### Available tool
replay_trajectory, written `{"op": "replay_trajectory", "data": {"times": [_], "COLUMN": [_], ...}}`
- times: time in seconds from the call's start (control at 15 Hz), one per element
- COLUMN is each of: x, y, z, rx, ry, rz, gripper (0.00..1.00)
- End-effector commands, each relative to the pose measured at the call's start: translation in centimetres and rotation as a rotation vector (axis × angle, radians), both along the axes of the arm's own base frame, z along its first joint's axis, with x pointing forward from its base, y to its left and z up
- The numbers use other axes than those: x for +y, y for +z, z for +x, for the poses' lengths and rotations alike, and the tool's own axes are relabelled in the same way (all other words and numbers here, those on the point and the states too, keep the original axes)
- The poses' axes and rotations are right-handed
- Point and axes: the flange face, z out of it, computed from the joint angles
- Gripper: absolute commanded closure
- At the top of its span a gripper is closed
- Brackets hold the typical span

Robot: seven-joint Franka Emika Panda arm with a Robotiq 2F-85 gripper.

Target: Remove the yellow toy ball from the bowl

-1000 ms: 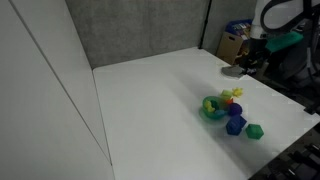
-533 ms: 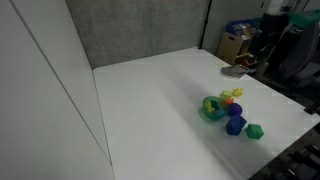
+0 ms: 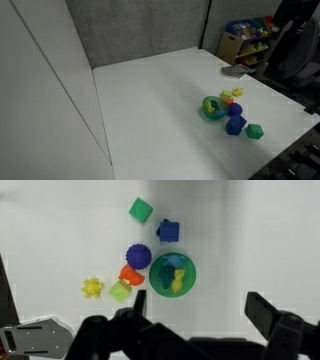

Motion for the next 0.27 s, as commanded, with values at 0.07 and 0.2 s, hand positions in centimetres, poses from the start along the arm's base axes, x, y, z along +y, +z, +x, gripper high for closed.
{"op": "replay_trajectory", "data": {"times": [0.07, 0.2], "x": [0.1, 0.2], "y": [1.4, 1.9], "z": [-0.9, -1.3], "rx": [-0.007, -0.015], "ry": [-0.028, -0.037], "rz": [-0.003, -0.005], "gripper": [0.00, 0.00]}}
